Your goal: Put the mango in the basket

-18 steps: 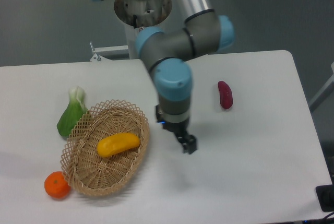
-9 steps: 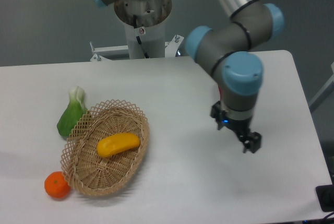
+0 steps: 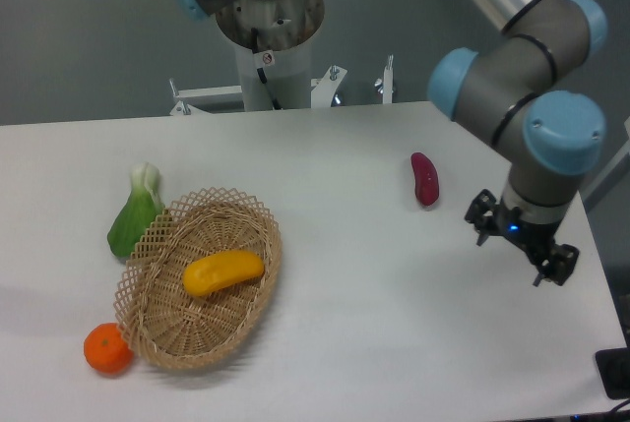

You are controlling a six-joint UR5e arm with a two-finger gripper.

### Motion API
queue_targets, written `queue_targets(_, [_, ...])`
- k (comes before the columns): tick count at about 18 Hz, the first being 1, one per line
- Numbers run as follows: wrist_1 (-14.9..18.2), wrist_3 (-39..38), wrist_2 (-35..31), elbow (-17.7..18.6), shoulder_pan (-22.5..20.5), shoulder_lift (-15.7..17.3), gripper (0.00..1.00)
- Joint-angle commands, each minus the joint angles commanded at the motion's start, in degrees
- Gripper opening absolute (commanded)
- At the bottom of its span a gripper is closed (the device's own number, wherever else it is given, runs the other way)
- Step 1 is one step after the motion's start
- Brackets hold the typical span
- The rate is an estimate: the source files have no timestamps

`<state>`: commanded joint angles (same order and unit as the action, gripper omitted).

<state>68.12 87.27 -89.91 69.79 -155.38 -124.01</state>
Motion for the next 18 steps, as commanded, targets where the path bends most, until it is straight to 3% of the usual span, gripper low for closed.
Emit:
queue_targets(4, [0.1, 0.1, -0.4, -1.8, -1.1, -1.5, 1.00])
queue_targets(18, [0.1, 0.2, -0.6, -1.5, -1.1, -1.5, 1.00])
